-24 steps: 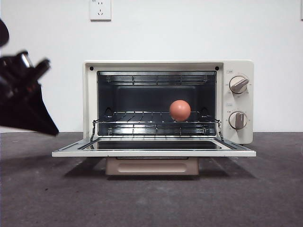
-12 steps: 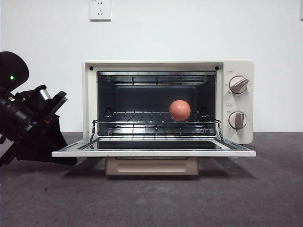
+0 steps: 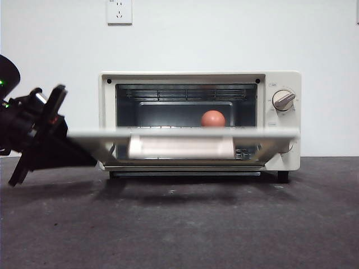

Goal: Eggoven

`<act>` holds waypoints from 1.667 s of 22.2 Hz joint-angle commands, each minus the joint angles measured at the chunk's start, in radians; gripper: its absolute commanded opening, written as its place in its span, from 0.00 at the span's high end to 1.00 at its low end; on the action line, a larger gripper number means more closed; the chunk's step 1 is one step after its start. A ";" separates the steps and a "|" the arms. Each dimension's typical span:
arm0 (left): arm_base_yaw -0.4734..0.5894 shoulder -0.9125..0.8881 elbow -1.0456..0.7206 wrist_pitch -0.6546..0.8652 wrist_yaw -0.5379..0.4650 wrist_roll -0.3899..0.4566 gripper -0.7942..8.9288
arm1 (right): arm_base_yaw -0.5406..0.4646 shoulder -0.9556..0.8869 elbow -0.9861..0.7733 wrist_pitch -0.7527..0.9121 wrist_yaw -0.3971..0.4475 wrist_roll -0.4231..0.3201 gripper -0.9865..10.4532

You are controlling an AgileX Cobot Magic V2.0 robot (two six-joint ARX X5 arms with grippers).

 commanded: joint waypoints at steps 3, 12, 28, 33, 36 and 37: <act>0.003 0.010 0.018 0.271 0.053 -0.209 0.91 | 0.010 0.006 0.019 -0.014 0.005 0.013 0.62; 0.003 -0.016 0.043 0.490 0.032 -0.357 0.91 | 0.010 0.006 0.019 -0.069 0.005 0.014 0.62; -0.136 -0.600 0.046 -0.237 -0.460 0.049 0.91 | 0.010 0.042 0.019 -0.100 0.045 -0.018 0.63; -0.187 -0.790 0.046 -0.379 -0.600 0.082 0.91 | 0.010 0.073 0.019 -0.112 0.074 -0.040 0.63; -0.214 -0.893 0.047 -0.460 -0.669 0.095 0.91 | 0.010 0.107 0.018 -0.119 0.087 -0.057 0.64; -0.222 -0.924 0.048 -0.494 -0.691 0.100 0.91 | 0.010 0.120 0.017 -0.118 0.087 -0.065 0.65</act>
